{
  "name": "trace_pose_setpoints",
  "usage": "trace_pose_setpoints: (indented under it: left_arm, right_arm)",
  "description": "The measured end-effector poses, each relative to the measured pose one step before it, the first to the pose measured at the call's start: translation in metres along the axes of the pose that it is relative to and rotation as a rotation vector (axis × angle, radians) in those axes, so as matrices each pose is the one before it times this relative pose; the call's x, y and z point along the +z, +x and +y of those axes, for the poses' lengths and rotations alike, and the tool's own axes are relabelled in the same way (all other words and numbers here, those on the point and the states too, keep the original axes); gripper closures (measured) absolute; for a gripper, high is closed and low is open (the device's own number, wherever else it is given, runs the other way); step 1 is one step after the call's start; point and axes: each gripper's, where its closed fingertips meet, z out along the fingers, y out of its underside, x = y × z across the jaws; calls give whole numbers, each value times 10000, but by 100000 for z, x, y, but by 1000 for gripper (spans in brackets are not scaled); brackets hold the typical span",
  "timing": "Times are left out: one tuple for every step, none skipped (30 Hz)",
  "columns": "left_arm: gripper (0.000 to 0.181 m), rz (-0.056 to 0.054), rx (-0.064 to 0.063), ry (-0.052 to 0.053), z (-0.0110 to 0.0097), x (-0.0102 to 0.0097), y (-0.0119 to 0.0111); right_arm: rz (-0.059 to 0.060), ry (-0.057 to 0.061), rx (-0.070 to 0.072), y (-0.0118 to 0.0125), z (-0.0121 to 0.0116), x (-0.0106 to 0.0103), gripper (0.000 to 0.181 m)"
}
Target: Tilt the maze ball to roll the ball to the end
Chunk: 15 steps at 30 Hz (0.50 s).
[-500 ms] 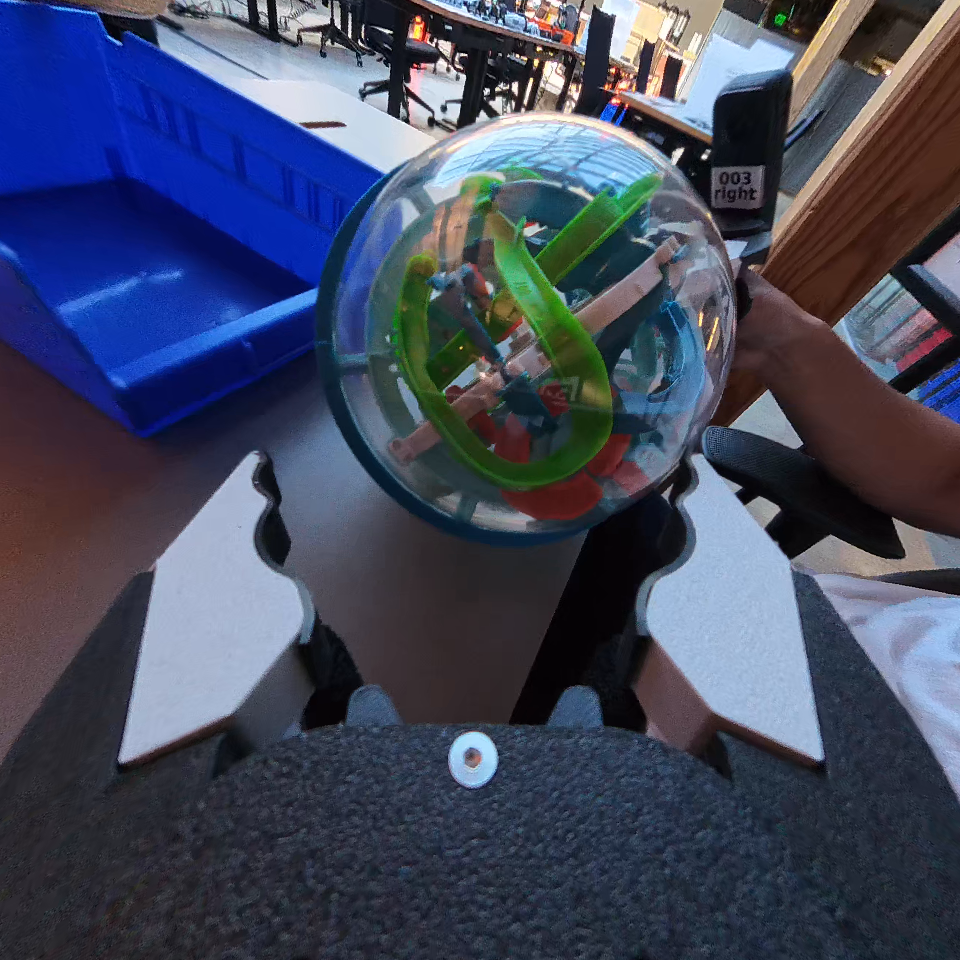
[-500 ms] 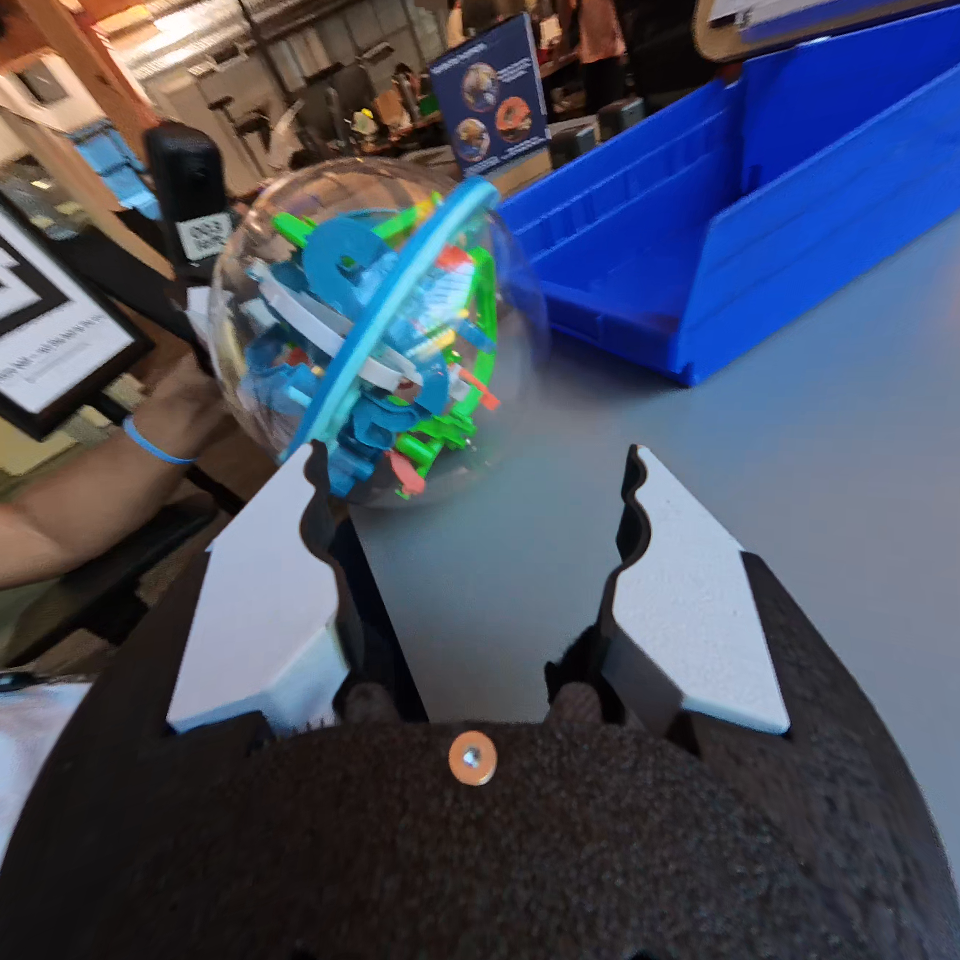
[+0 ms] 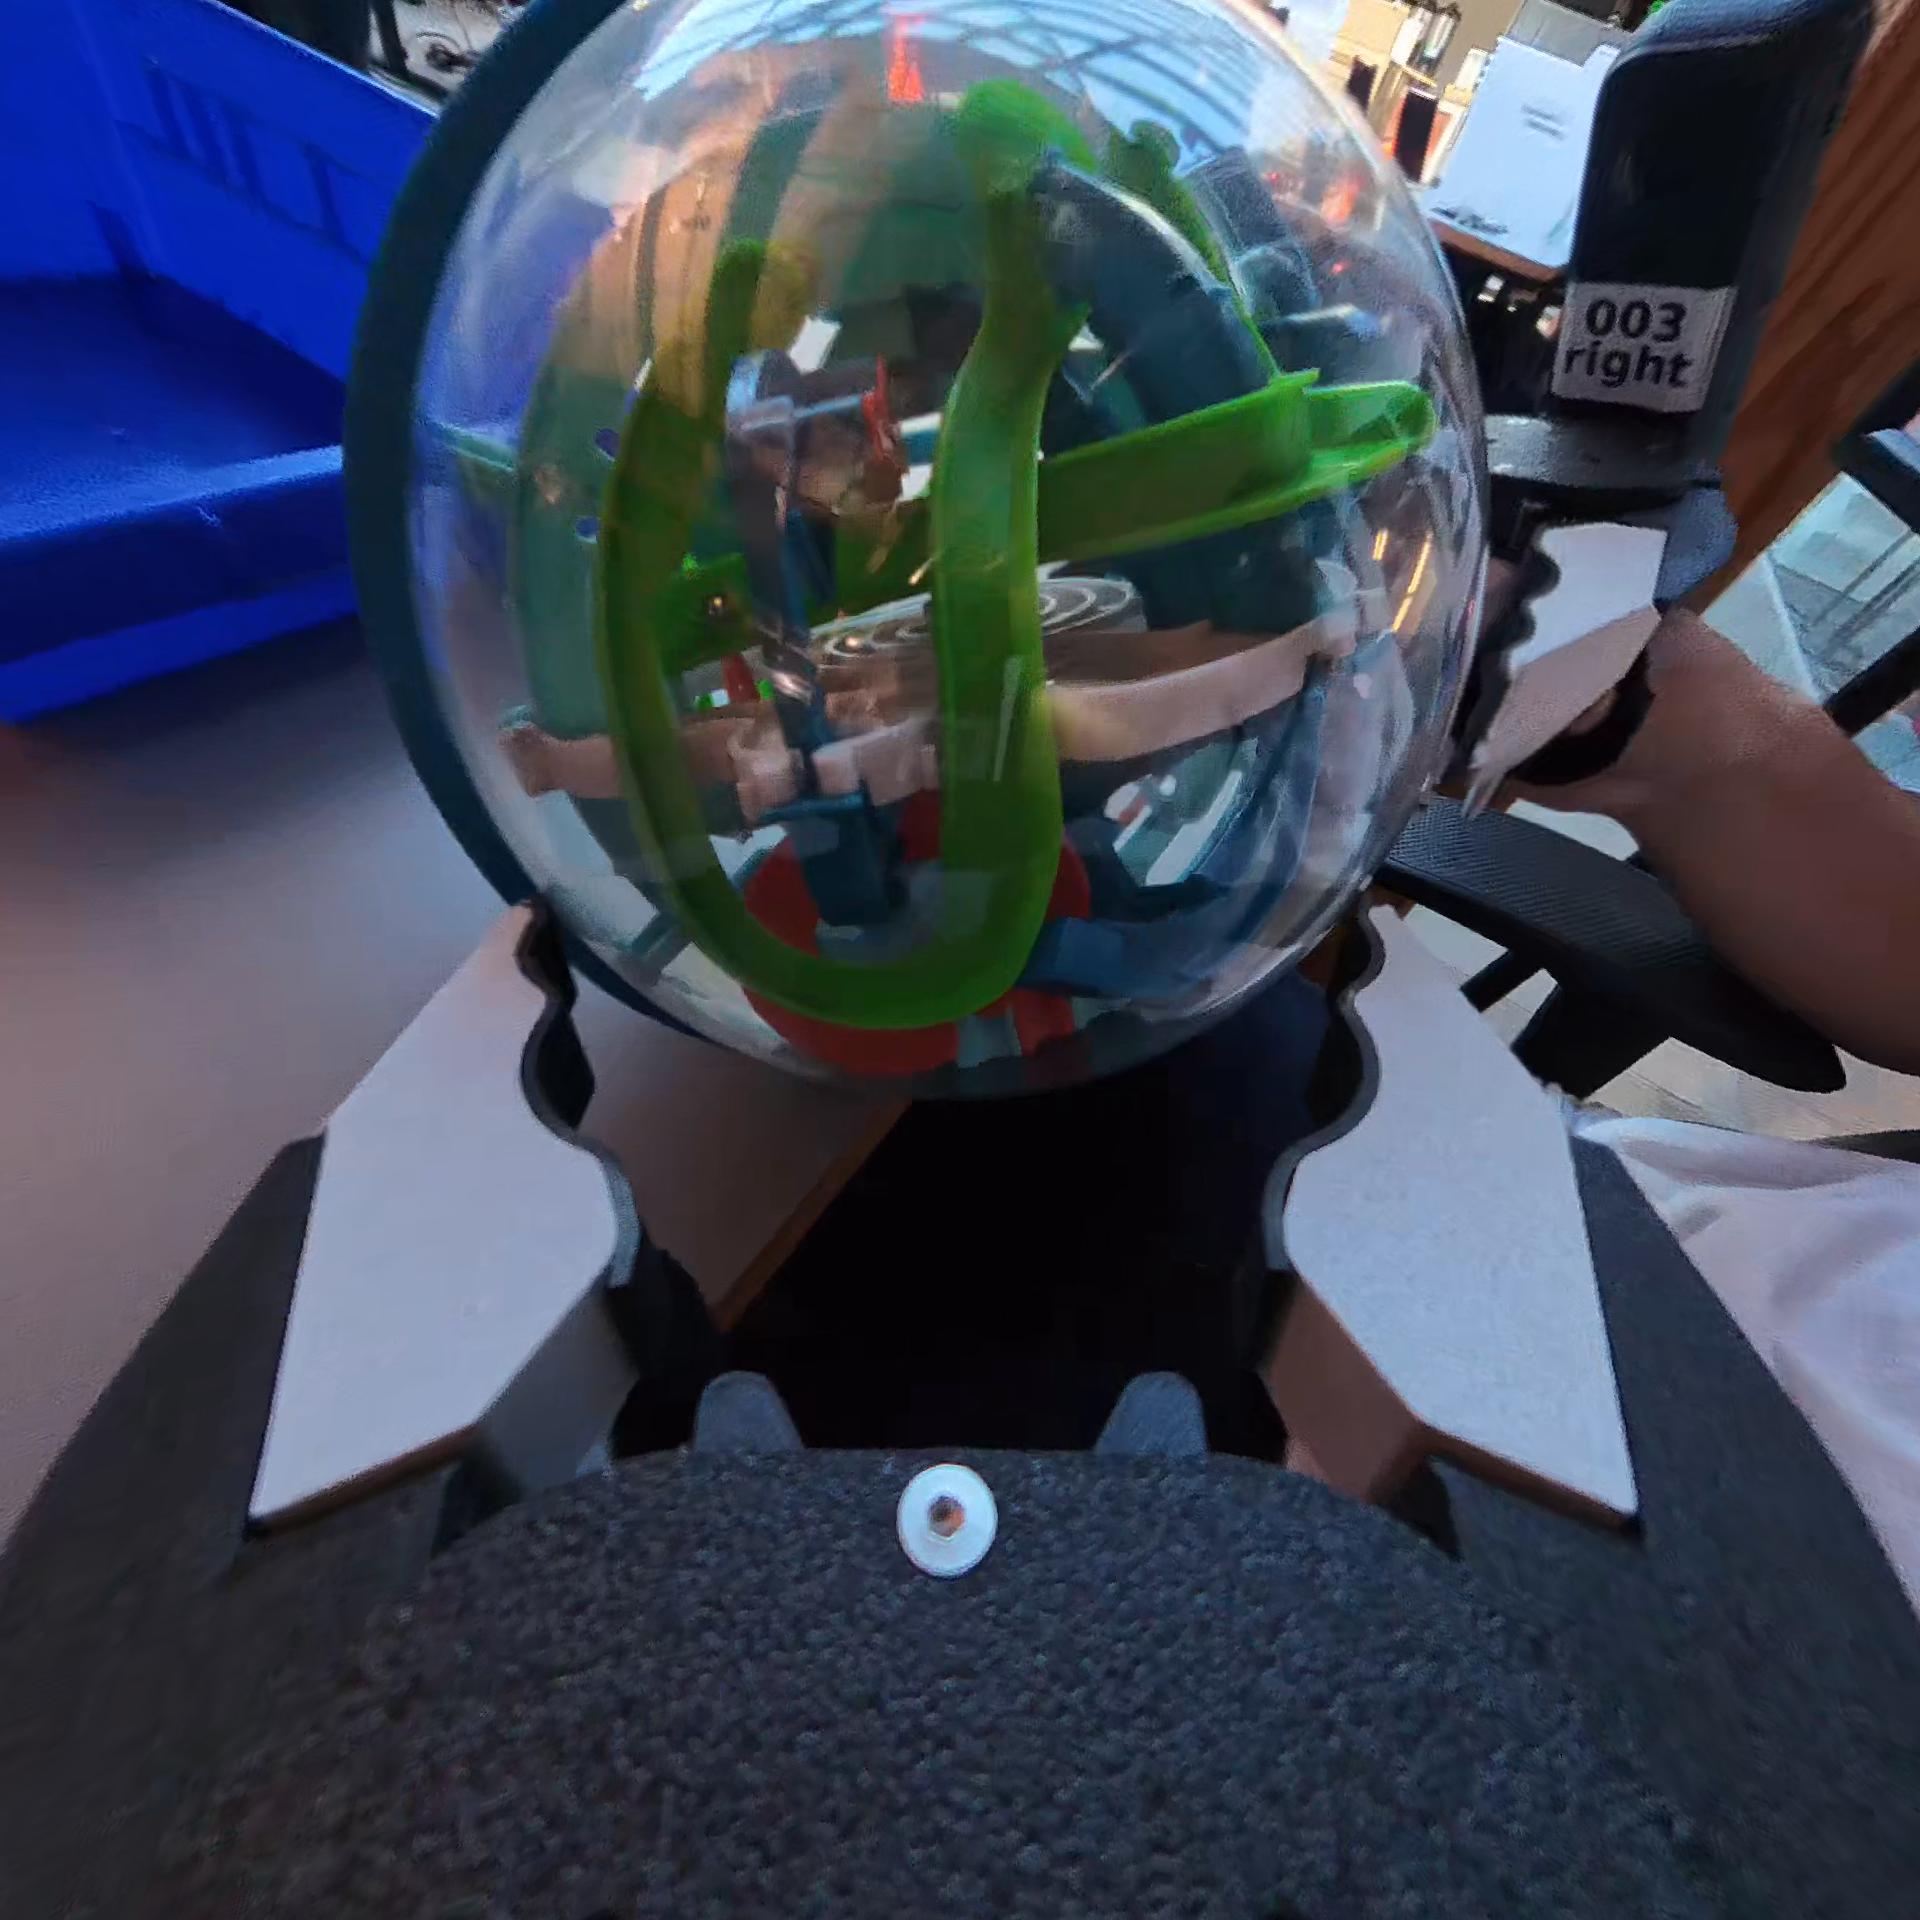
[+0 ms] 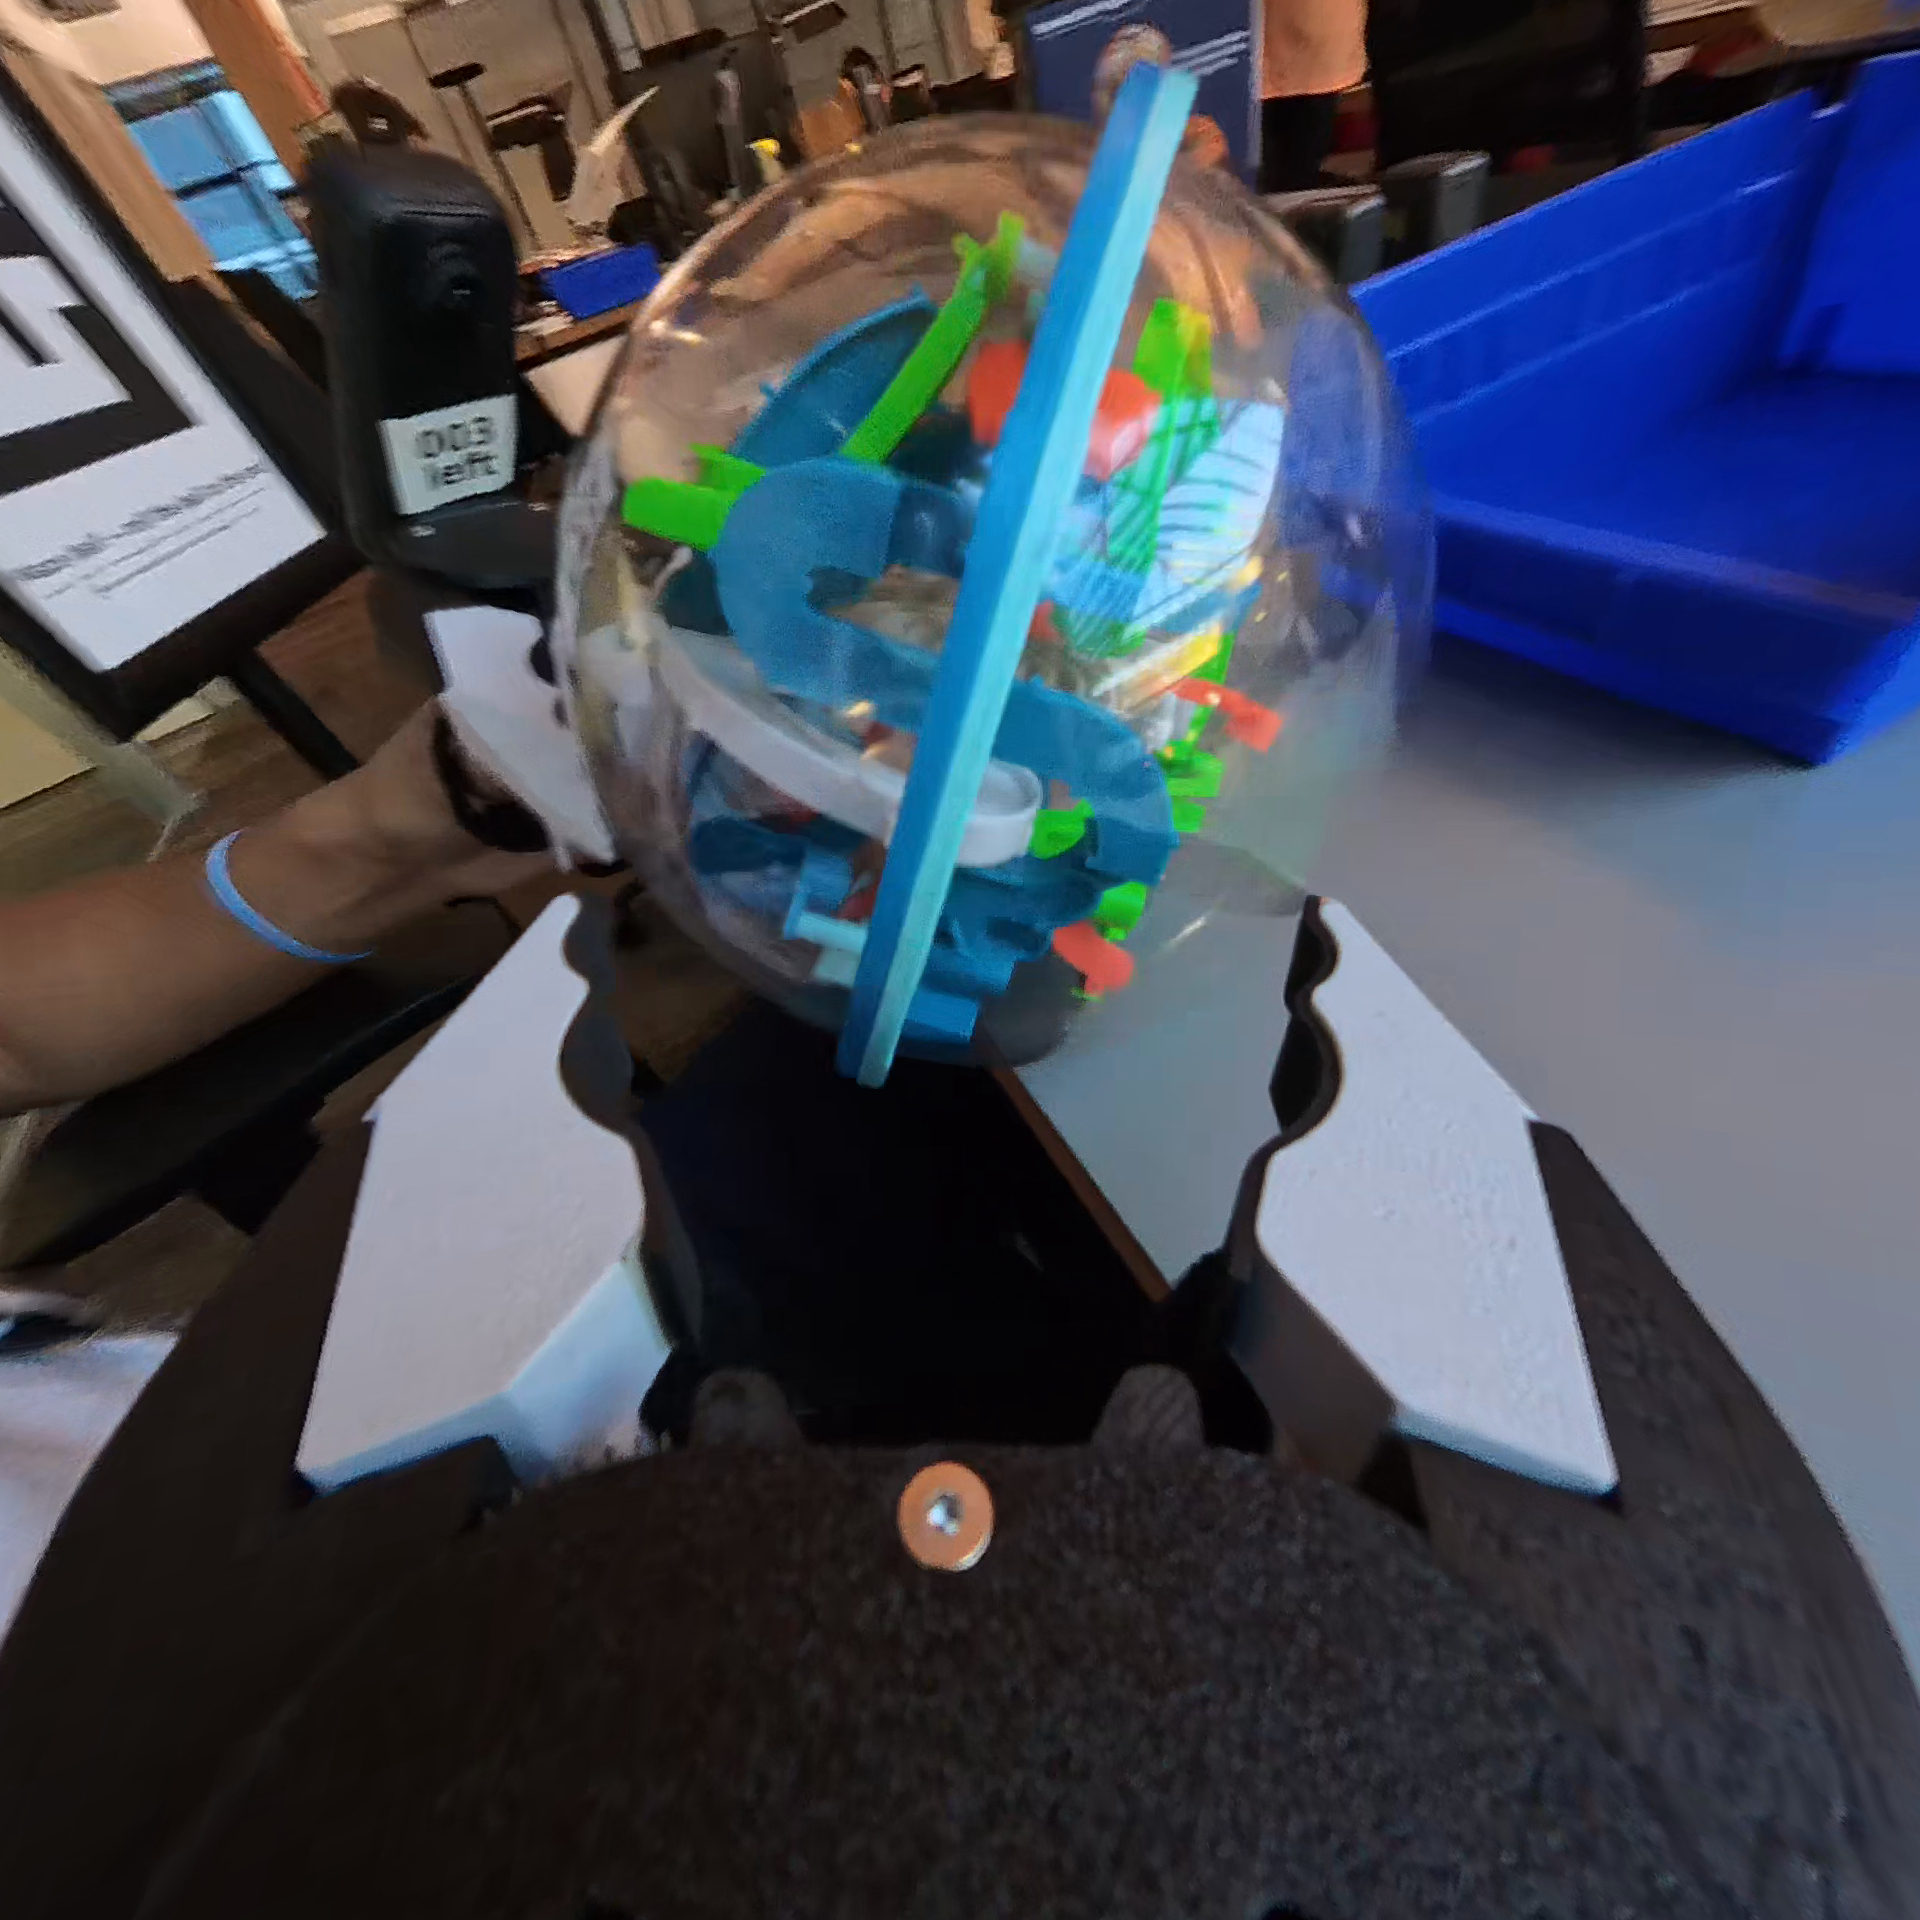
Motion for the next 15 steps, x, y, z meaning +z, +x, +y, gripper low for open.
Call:
trace_pose_setpoints:
  left_arm:
    - [42,-145,133,20,-98,283,-127]
    - [42,-157,128,-44,15,257,-183]
    - [42,-152,59,-62,27,213,-174]
    - [40,-147,3,-46,-60,255,-119]
    - [35,-127,-5,-71,-79,284,-99]
    - [29,-121,-48,-39,-229,250,-140]
    - [24,-145,-6,76,-510,157,-249]
    - [23,-199,126,175,-780,-1,-389]
    - [25,-199,272,242,-1035,-93,-371]
    - [25,-213,409,234,-1148,-60,-303]
    - [23,-247,368,161,-1117,15,-419]
    - [23,-189,124,131,-1079,34,-524]
    - [23,-127,-25,165,-1093,72,-584]
    - [23,-87,30,231,-1151,150,-625]
    - [23,-56,100,160,-1094,326,-716]
  right_arm:
    - [538,46,28,644,-77,381,56]
    - [180,57,-152,342,-100,251,54]
    - [-8,60,-113,212,-109,142,54]
    - [-16,25,145,167,-120,165,54]
    - [25,6,227,127,-151,191,54]
    - [48,-92,20,110,-35,255,54]
    - [83,-226,-236,145,162,315,55]
    - [97,-310,-380,178,275,382,55]
    - [78,-346,-300,145,244,432,55]
    - [-24,-41,-48,163,-240,393,55]
    - [-142,202,91,246,-712,298,56]
    - [-205,249,152,290,-900,281,56]
    - [-194,207,208,273,-1030,248,55]
    - [-101,184,43,376,-1174,215,55]
    - [33,170,-255,612,-1313,211,55]
